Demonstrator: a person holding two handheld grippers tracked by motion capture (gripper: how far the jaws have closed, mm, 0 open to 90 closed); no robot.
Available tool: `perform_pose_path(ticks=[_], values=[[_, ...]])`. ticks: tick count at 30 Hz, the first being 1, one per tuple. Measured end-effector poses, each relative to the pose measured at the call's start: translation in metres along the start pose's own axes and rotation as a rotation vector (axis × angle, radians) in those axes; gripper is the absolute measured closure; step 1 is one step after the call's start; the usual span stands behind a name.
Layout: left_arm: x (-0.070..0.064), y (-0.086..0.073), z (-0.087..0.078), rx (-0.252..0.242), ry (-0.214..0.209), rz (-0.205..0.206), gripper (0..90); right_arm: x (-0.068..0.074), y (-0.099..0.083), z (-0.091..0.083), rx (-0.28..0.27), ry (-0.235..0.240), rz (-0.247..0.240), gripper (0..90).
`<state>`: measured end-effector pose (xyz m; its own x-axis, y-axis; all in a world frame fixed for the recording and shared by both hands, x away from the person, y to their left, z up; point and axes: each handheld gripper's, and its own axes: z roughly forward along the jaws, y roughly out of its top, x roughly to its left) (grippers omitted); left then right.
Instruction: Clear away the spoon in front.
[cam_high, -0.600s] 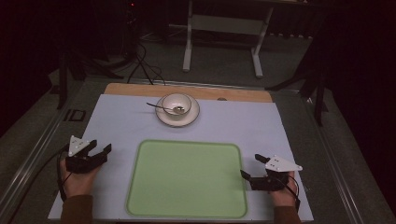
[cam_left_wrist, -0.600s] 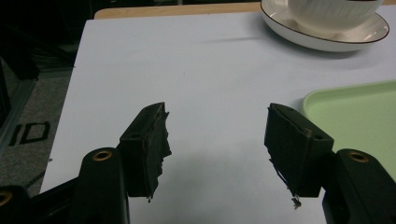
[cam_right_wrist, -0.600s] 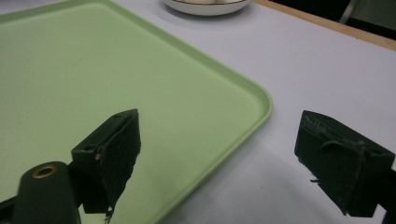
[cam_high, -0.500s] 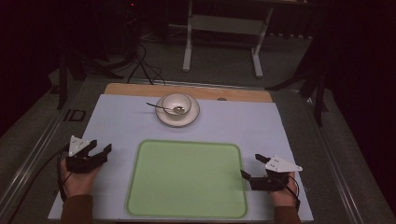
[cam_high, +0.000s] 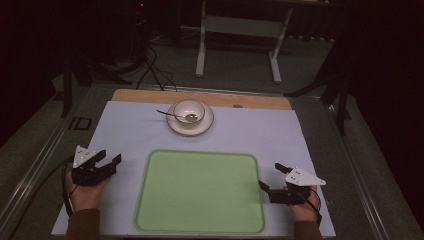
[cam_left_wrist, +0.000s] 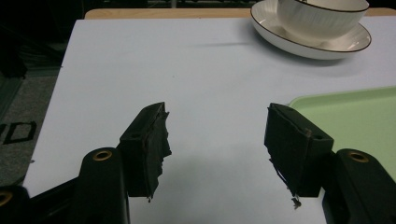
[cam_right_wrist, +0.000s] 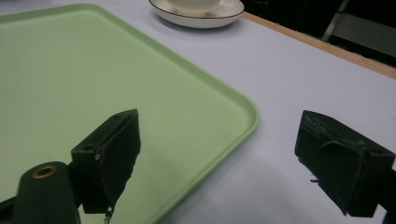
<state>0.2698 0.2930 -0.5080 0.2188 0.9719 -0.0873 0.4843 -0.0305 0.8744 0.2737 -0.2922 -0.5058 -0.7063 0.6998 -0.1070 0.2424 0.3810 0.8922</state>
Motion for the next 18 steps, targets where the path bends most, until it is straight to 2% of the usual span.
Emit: perform_pose_path(ticks=[9,11,18], values=[[-0.002,0.005,0.001,-0.006,-0.021,-0.001,39.5,0.000,0.000,0.000,0.008,-0.009,-0.011,14.1],[-0.001,0.008,0.002,-0.012,-0.034,-0.018,39.6,0.000,0.000,-0.001,0.007,-0.011,-0.008,14.1],[-0.005,0.018,-0.001,-0.024,-0.043,-0.005,39.7,0.000,0.000,-0.002,0.000,-0.013,-0.005,14.1]])
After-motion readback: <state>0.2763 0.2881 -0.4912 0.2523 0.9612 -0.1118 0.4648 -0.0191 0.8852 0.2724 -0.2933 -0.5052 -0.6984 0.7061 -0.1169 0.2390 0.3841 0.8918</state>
